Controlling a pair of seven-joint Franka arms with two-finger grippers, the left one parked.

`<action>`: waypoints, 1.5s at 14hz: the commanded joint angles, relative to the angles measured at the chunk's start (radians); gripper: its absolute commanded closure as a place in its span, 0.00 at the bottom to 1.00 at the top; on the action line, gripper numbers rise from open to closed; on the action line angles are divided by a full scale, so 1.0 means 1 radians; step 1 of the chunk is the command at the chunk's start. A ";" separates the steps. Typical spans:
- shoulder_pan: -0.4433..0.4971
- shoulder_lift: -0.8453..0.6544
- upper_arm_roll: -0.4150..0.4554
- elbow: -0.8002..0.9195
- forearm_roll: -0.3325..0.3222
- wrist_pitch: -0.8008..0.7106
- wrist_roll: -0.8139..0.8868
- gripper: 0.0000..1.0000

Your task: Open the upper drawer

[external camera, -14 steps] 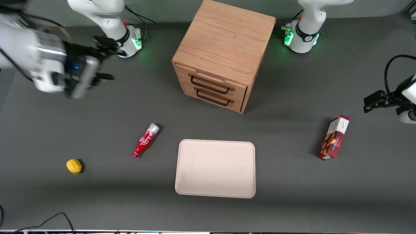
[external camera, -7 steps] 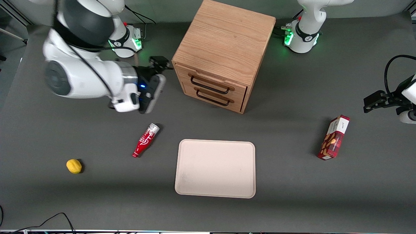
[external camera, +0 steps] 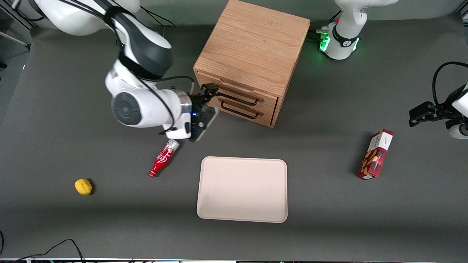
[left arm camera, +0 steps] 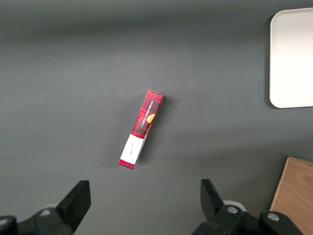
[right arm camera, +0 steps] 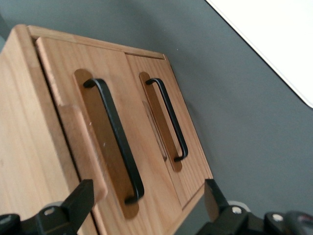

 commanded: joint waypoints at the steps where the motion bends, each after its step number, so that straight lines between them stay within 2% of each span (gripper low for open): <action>1: 0.028 0.038 0.029 0.010 -0.056 0.049 0.063 0.00; 7: 0.052 0.032 0.035 -0.078 -0.065 0.124 0.070 0.00; 10: 0.057 0.037 0.060 -0.102 -0.106 0.144 0.103 0.00; 12: 0.057 0.037 0.061 -0.125 -0.108 0.172 0.103 0.00; 21: 0.052 0.054 0.060 -0.135 -0.142 0.181 0.103 0.00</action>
